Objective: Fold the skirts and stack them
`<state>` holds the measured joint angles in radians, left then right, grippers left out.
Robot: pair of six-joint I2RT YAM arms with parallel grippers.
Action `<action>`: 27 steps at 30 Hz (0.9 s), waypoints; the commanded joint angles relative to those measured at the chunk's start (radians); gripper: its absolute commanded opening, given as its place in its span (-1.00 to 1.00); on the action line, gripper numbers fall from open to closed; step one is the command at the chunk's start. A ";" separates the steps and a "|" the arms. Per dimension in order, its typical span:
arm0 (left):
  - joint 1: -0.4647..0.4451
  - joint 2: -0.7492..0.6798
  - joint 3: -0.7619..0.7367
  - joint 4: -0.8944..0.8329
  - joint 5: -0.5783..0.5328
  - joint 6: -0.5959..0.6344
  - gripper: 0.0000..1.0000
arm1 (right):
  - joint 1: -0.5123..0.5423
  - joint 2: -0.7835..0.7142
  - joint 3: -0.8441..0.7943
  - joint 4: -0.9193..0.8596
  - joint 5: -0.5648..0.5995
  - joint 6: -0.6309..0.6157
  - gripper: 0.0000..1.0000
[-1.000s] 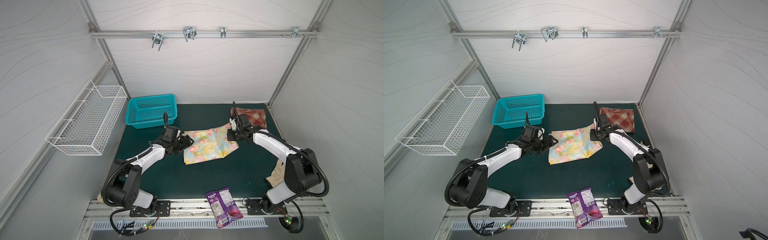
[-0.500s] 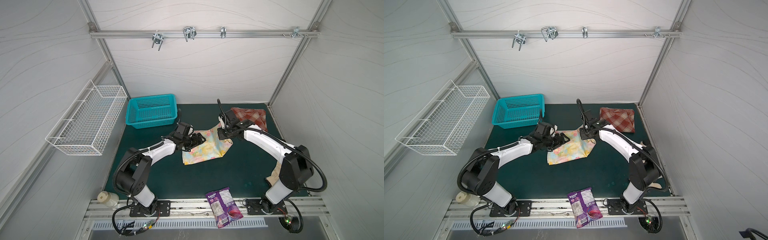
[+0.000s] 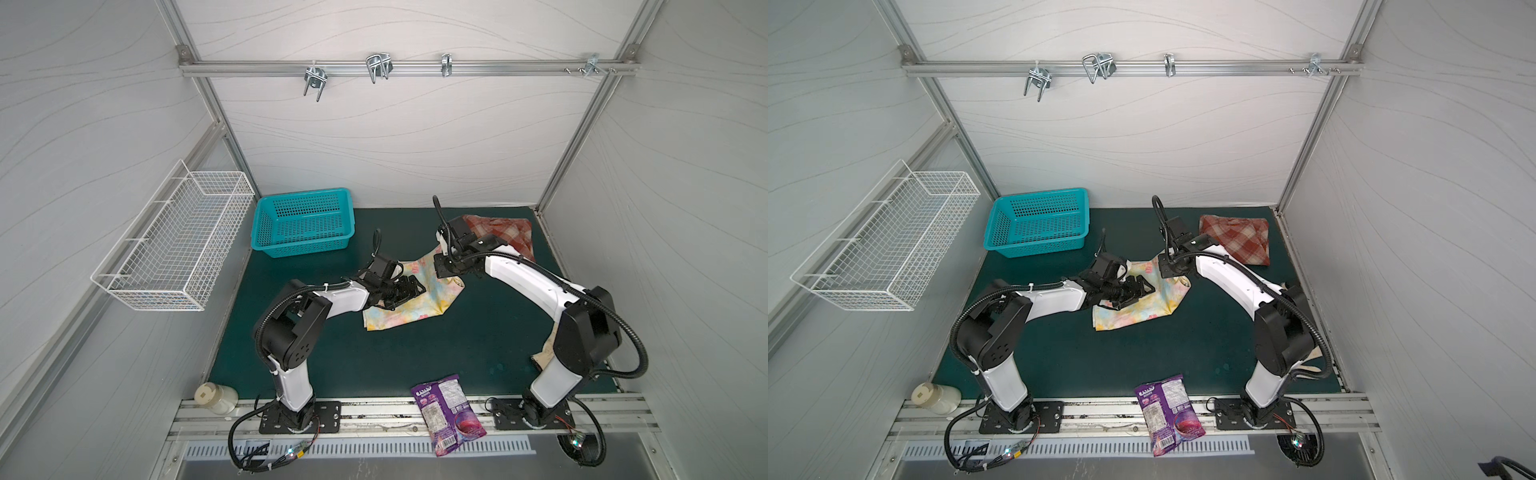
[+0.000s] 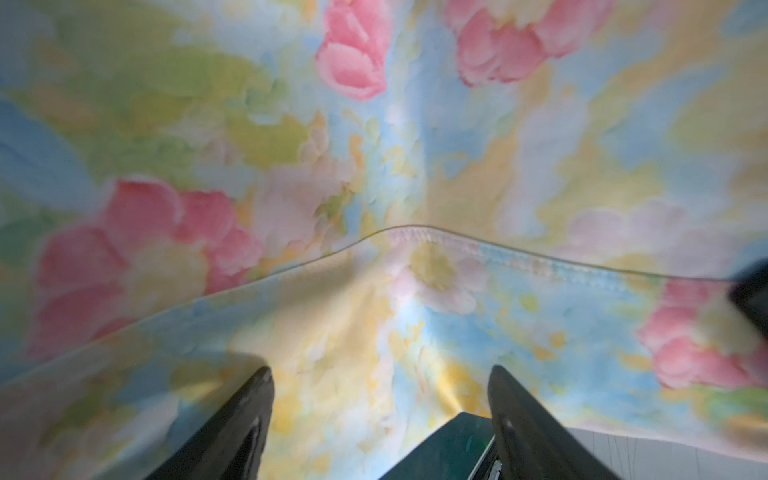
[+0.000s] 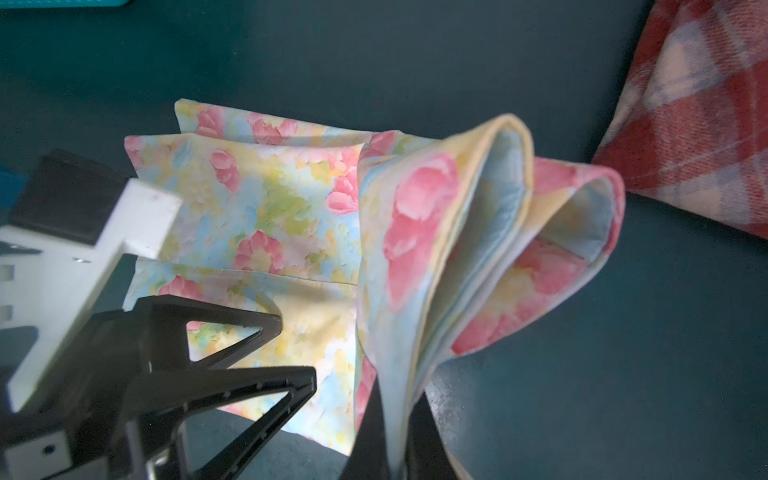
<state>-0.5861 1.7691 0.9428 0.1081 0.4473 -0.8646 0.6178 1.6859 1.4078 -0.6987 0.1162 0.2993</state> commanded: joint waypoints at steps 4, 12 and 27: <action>-0.070 -0.096 0.021 -0.006 -0.018 0.016 0.63 | -0.007 0.015 0.019 -0.019 -0.028 0.017 -1.00; -0.121 -0.030 -0.021 0.117 0.001 -0.037 0.63 | -0.032 0.015 0.013 -0.010 -0.062 0.026 -1.00; -0.135 0.082 -0.087 0.281 0.031 -0.105 0.62 | -0.049 0.011 0.016 -0.002 -0.117 0.042 -1.00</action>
<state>-0.7162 1.8523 0.8665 0.3565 0.4744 -0.9543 0.5739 1.6936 1.4078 -0.6968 0.0265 0.3267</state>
